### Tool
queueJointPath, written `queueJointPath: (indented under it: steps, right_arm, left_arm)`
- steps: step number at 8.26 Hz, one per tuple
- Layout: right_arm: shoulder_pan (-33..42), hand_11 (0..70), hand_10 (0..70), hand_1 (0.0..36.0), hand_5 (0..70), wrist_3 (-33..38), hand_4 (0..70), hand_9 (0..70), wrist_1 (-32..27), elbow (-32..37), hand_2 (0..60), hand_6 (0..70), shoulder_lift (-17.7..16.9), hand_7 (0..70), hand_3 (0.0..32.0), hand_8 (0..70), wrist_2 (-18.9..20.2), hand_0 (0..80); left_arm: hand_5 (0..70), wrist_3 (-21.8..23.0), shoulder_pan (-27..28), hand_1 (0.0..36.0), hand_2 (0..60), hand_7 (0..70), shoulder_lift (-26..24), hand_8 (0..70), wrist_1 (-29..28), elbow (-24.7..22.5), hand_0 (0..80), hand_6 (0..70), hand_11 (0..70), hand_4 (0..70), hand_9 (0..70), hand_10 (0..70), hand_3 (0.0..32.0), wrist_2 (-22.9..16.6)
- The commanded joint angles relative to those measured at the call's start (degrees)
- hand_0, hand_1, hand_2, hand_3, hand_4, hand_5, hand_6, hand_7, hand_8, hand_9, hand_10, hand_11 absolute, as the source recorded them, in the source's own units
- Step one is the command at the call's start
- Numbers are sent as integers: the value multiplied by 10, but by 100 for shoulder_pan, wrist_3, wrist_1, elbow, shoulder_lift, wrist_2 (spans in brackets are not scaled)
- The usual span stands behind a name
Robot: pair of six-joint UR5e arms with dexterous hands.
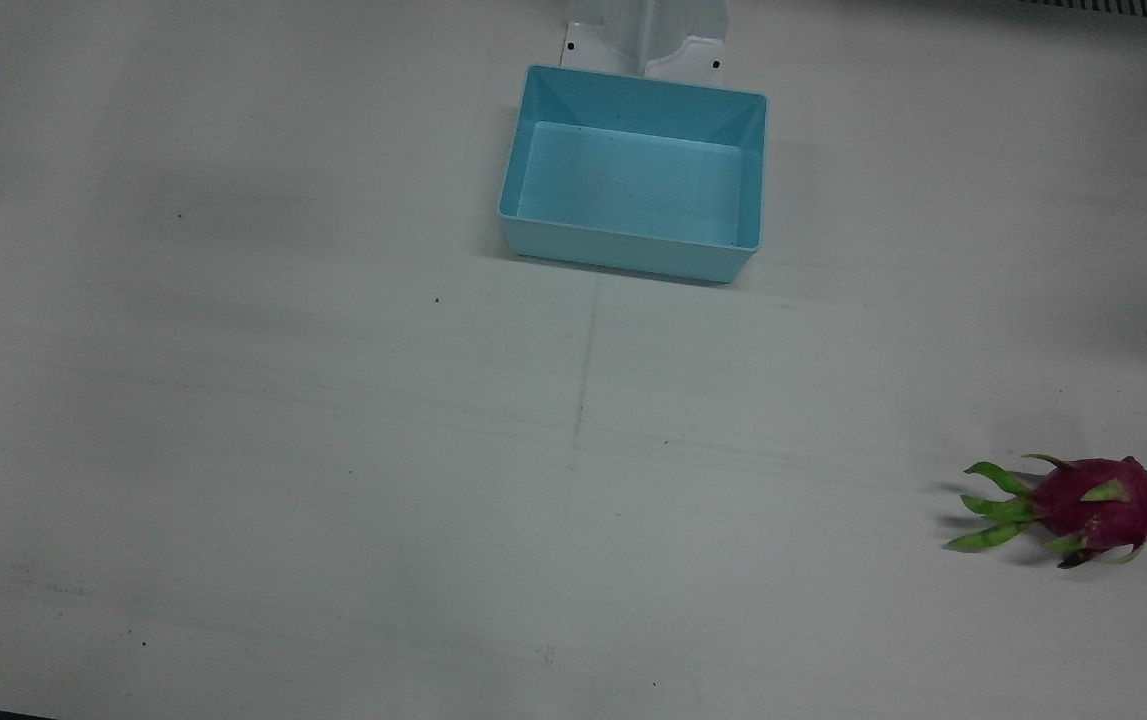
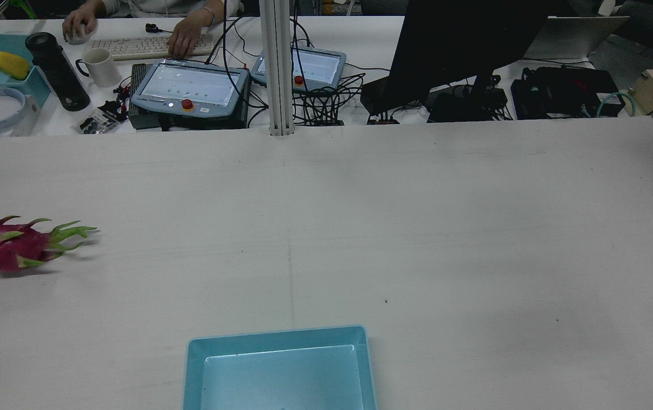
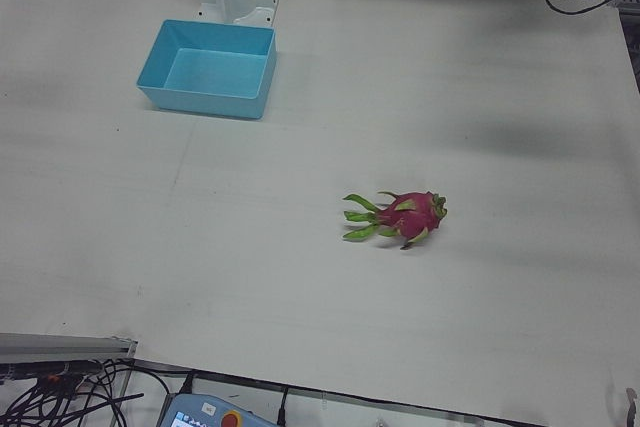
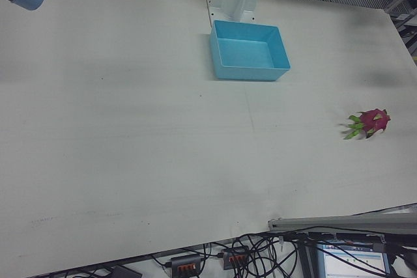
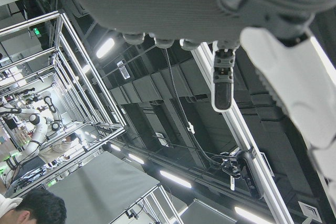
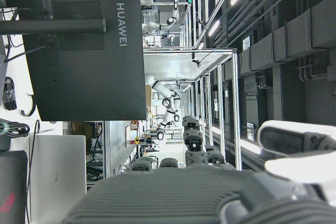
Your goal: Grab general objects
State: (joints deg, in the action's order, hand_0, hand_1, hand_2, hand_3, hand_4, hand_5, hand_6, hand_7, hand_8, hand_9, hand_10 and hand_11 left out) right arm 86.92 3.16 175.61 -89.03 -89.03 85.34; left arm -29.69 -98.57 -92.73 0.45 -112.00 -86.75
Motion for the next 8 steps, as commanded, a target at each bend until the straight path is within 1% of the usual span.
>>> queueJointPath:
  steps: [1,3,6,8]
  right_arm:
    - [0,0,0,0,0,0,0,0,-9,0,0,0,0,0,0,0,0,0]
    - [0,0,0,0,0,0,0,0,0,0,0,0,0,0,0,0,0,0]
    - [0,0,0,0,0,9,0,0,-9,0,0,0,0,0,0,0,0,0]
    - [0,0,0,0,0,0,0,0,0,0,0,0,0,0,0,0,0,0]
  left_arm:
    - [8,-19,40,214,76,28,-17,0,-53,3,551,0,2,55,0,0,26,0]
    - [28,-19,31,224,91,33,-26,0,-45,-23,558,0,0,55,0,0,22,0]
    - [23,-28,31,225,88,28,-17,0,-53,-102,561,0,0,52,0,0,34,0]
    - [28,-28,40,223,89,31,-26,0,-54,-120,556,0,0,52,0,0,34,0]
